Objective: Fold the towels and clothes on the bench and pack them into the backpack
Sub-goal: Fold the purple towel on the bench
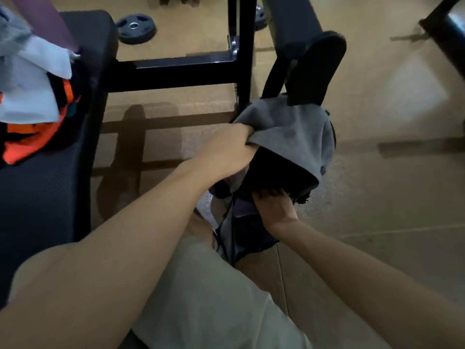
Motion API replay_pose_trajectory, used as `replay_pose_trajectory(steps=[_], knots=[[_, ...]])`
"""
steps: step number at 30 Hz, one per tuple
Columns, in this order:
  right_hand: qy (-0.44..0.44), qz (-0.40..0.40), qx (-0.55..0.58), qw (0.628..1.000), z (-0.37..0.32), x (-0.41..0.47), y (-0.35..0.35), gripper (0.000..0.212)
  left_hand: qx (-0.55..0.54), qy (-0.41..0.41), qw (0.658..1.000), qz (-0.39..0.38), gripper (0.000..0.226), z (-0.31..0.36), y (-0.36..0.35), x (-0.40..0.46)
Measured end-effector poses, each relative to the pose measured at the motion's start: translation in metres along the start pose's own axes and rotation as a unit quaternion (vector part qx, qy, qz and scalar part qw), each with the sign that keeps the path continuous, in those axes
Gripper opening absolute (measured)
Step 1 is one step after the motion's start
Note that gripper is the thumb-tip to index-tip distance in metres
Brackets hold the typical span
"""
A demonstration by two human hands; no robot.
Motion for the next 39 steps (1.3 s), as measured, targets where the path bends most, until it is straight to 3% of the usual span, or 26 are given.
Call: replay_pose_trajectory(steps=[3, 7, 11, 15, 22, 27, 33, 39], knots=[[-0.015, -0.045, 0.022, 0.999, 0.005, -0.012, -0.011, 0.054, -0.062, 0.034, 0.997, 0.017, 0.022, -0.004, 0.005, 0.003], [-0.017, 0.016, 0.041, 0.999, 0.002, -0.016, 0.001, 0.062, -0.113, 0.056, 0.992, 0.009, 0.025, -0.008, -0.003, -0.006], [-0.042, 0.052, 0.056, 0.996, 0.003, -0.015, -0.003, 0.055, -0.144, 0.073, 0.987, -0.015, 0.032, -0.009, -0.013, -0.018], [-0.021, -0.072, 0.075, 0.994, -0.005, -0.026, -0.034, 0.055, -0.172, 0.081, 0.982, -0.010, 0.027, -0.003, -0.017, -0.032], [0.037, -0.179, 0.043, 0.982, -0.004, -0.053, -0.070, 0.049, -0.199, 0.096, 0.975, 0.004, 0.025, 0.001, -0.016, -0.044], [-0.016, -0.100, -0.018, 0.995, 0.000, -0.044, -0.065, 0.049, -0.186, 0.087, 0.979, -0.003, 0.029, 0.003, -0.020, -0.051], [-0.077, -0.155, -0.042, 0.984, 0.002, -0.038, -0.067, 0.053, -0.174, 0.076, 0.982, -0.002, 0.032, 0.001, -0.011, -0.058], [0.015, -0.081, -0.001, 0.997, -0.049, -0.044, 0.018, 0.033, -0.099, 0.046, 0.993, -0.036, 0.028, -0.003, 0.015, -0.070]])
Point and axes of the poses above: each hand's wrist, its own x-axis towards the middle knuckle, its own y-axis out of the back of the hand, z = x × y, the point moved 5 cm from there along x, towards the middle knuckle, and after that the axes turned 7 degrees about y, right-handed, at the moved point
